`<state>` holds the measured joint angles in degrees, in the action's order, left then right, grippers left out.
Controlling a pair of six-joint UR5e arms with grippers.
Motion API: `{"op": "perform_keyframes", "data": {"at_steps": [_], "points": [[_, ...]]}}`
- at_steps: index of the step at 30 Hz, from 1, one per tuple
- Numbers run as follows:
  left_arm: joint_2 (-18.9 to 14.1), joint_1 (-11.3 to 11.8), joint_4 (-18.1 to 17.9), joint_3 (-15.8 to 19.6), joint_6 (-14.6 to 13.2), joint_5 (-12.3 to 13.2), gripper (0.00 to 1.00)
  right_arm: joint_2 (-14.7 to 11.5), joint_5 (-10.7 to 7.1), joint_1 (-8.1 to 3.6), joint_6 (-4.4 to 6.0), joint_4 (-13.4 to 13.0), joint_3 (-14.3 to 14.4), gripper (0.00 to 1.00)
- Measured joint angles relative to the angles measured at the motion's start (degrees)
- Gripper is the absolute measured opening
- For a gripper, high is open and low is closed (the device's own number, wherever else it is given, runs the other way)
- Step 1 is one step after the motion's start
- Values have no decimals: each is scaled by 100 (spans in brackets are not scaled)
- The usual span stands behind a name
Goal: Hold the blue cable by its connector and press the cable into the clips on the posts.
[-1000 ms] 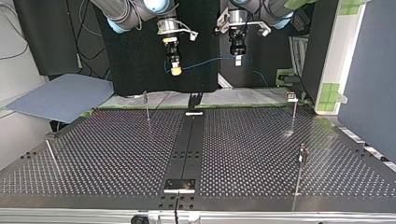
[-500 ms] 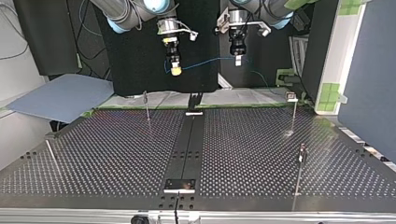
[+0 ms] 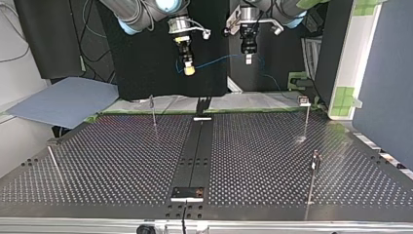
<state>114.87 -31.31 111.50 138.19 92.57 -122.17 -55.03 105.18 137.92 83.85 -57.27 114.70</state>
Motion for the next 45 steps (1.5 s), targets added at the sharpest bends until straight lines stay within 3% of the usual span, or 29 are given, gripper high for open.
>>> {"op": "perform_keyframes", "data": {"at_steps": [4,10,41,45], "points": [[1,0,39,3,-2,4,0,224,2,69,-6,149,-10,0],[3,0,47,4,-2,5,0,399,3,80,-7,186,-13,0],[5,-1,49,6,-4,5,0,417,3,82,-7,189,-13,0],[35,-13,155,112,-110,-10,0,330,91,-3,81,278,75,0]]}}
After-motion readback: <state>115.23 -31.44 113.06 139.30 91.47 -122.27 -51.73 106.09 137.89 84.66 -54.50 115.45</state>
